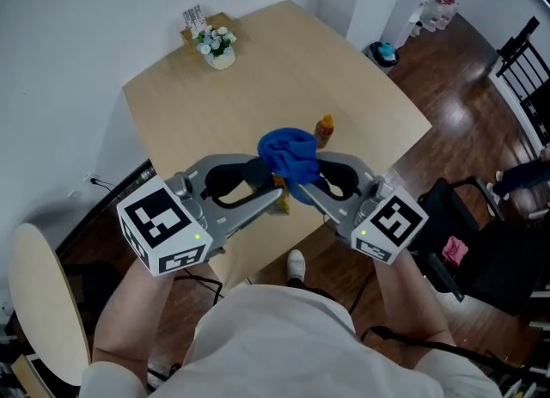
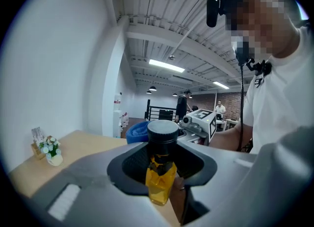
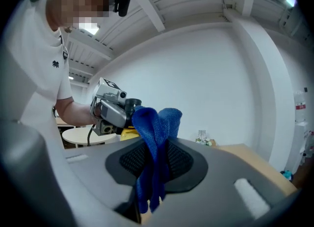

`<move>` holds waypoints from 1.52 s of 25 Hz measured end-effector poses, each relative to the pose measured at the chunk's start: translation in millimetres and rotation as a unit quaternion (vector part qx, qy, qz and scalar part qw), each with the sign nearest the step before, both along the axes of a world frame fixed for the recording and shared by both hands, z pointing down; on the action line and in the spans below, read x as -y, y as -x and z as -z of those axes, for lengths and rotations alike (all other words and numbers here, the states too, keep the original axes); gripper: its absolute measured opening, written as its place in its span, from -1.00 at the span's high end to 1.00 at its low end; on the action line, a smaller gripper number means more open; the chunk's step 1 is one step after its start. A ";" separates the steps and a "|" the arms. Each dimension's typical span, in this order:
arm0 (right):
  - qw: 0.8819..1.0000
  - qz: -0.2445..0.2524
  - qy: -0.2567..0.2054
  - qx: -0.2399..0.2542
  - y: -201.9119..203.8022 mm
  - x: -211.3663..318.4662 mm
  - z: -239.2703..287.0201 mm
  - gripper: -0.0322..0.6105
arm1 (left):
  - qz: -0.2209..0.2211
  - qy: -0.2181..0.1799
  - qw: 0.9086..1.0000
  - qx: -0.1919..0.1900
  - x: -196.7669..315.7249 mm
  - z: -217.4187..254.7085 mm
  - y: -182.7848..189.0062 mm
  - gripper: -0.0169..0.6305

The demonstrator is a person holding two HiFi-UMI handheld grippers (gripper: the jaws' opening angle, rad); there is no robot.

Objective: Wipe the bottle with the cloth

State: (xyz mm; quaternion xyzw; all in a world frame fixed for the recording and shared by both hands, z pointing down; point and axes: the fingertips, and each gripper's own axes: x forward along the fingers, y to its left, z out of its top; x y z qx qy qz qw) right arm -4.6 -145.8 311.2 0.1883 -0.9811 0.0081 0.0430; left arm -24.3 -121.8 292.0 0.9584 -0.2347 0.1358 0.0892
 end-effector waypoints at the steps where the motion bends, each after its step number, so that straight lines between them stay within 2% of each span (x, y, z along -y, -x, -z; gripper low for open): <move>1: 1.000 0.000 0.005 -0.002 1.4 0.3 -4.6 0.62 | 0.000 0.000 1.000 0.000 -0.8 -0.3 0.2 0.47; 8: 0.998 -0.002 0.053 -0.037 3.7 3.7 -60.7 0.62 | 0.000 -0.004 1.000 -0.011 -4.2 9.1 6.8 0.47; 12: 0.994 -0.015 0.104 -0.044 -0.3 6.9 -101.4 0.62 | 0.003 -0.008 1.000 -0.022 -4.4 18.5 9.6 0.47; 15: 0.987 -0.033 0.153 -0.036 -6.9 9.0 -128.5 0.62 | 0.004 -0.016 1.000 -0.023 -5.5 26.5 10.6 0.47; 18: 0.979 -0.045 0.199 -0.006 -8.4 9.3 -136.5 0.62 | 0.003 -0.024 0.999 -0.027 -7.7 36.1 11.5 0.47; 21: 0.965 -0.031 0.255 0.045 0.2 3.6 -131.5 0.62 | 0.001 -0.033 0.999 -0.031 -9.9 43.7 8.8 0.47; 24: 0.937 -0.018 0.329 0.114 7.9 -0.2 -127.0 0.63 | -0.003 -0.037 0.999 -0.030 -10.5 43.9 6.3 0.47; 27: 0.915 -0.022 0.372 0.156 5.0 0.6 -128.3 0.63 | -0.003 -0.036 0.999 -0.023 -10.8 38.7 10.3 0.47; 32: 0.910 -0.035 0.376 0.171 -10.4 3.7 -122.7 0.63 | 0.005 -0.029 0.999 -0.013 -10.1 26.4 18.1 0.47; 38: 0.920 -0.064 0.349 0.165 -42.8 5.8 -113.2 0.63 | 0.025 -0.020 0.999 -0.003 -1.2 9.4 27.2 0.47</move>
